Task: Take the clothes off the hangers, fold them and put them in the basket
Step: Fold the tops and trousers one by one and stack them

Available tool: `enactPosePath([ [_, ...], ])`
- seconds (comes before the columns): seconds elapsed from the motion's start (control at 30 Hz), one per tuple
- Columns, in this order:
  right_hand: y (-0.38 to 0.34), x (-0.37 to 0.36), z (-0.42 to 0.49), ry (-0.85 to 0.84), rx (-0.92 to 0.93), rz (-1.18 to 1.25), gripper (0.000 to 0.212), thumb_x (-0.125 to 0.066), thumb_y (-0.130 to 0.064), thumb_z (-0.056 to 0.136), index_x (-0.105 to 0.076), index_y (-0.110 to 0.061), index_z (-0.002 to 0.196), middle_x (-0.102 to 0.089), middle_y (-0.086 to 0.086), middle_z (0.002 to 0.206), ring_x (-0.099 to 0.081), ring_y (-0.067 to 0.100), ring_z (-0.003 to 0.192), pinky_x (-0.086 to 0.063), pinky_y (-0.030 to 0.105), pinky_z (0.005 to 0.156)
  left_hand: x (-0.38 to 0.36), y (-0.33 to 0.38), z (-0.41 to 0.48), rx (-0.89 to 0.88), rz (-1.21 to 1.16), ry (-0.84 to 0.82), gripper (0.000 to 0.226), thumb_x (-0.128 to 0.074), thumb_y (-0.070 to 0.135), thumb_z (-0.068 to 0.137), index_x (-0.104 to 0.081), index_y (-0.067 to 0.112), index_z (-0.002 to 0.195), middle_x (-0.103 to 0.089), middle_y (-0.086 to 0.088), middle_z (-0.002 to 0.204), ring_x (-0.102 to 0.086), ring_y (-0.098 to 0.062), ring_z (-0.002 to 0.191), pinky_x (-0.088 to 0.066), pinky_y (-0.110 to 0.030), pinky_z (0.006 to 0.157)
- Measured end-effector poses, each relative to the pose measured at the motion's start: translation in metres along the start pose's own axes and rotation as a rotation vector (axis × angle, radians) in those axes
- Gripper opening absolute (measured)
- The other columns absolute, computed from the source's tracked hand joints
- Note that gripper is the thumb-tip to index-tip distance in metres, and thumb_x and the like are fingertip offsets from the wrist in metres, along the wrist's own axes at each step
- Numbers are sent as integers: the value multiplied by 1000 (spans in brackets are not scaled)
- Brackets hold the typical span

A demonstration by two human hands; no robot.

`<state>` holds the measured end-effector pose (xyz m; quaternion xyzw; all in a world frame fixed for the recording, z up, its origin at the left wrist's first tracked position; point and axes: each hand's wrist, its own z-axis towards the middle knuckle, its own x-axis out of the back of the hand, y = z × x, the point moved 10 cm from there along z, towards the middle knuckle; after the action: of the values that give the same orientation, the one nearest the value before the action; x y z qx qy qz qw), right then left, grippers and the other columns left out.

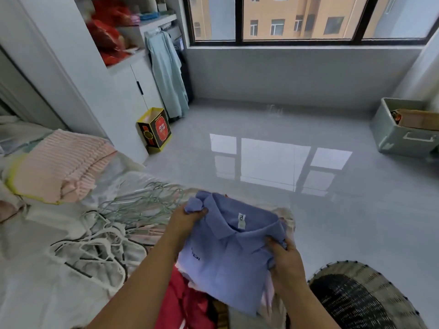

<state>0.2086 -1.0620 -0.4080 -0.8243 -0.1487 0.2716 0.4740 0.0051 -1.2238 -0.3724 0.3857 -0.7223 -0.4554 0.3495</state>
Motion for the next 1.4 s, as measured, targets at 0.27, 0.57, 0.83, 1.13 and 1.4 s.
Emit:
enactPosePath([
  [0.27, 52, 41, 123, 92, -47, -154, 9, -58, -5, 89, -63, -11, 94, -59, 9, 75, -55, 25, 70, -44, 33, 62, -51, -50, 103, 41, 113, -17, 14, -67, 6, 84, -61, 6, 96, -60, -6, 82, -54, -21, 83, -46, -18, 57],
  [0.57, 75, 59, 166, 152, -24, -249, 15, -59, -6, 89, -61, -8, 104, -63, 8, 87, -57, 25, 88, -45, 29, 66, -18, -129, 104, 218, 220, -85, 41, -76, 33, 76, -59, 5, 101, -65, -9, 98, -62, -23, 89, -47, -28, 64],
  [0.83, 66, 62, 120, 242, 151, -551, 77, -73, -15, 79, -29, -18, 142, -36, 8, 141, -36, 27, 130, -34, 49, 107, -19, -104, 85, -105, 514, 85, 30, -51, -4, 88, -53, 4, 116, -64, -14, 109, -59, -29, 103, -38, -26, 71],
  [1.13, 51, 38, 74, 113, 245, -817, 76, -60, -13, 89, -14, -18, 149, -16, 6, 156, -17, 24, 143, -24, 46, 114, 46, -135, 4, 48, 268, 152, 34, -53, 1, 90, -46, 3, 123, -59, -8, 106, -56, -20, 101, -43, -23, 77],
  [1.4, 84, 4, -32, 50, 225, -908, 58, -59, -22, 91, -34, -5, 141, -31, 13, 148, -27, 29, 137, -28, 45, 112, 124, -211, -122, 344, 25, 115, 7, -51, 5, 93, -53, 10, 88, -66, -6, 78, -61, -14, 63, -45, -20, 54],
])
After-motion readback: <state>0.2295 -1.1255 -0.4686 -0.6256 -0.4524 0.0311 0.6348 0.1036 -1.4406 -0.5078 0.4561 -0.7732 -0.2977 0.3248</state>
